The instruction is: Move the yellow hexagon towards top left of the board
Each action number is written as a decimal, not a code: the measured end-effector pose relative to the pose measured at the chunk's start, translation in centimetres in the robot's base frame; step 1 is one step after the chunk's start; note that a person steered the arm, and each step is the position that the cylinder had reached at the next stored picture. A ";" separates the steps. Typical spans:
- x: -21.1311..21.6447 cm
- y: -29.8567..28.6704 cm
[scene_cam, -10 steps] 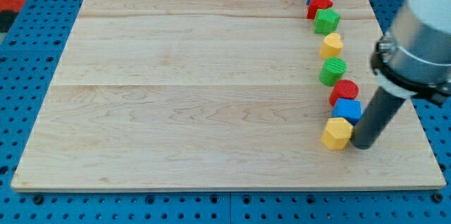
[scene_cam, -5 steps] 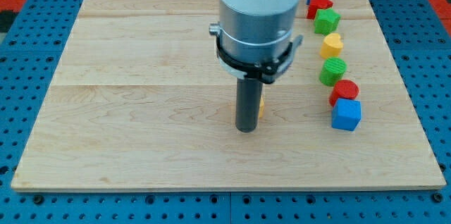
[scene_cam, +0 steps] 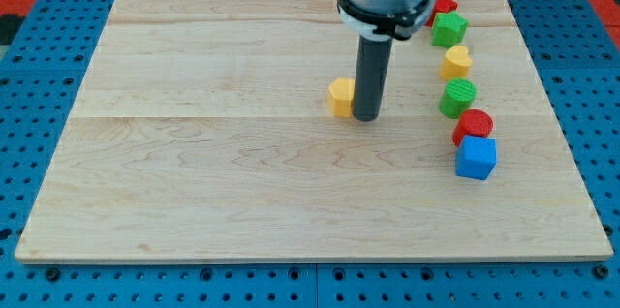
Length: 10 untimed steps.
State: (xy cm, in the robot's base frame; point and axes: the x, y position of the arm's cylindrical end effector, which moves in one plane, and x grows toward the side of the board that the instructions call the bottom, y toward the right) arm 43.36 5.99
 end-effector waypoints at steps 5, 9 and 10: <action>-2.5 -3.9; -13.9 -14.7; -15.8 -16.1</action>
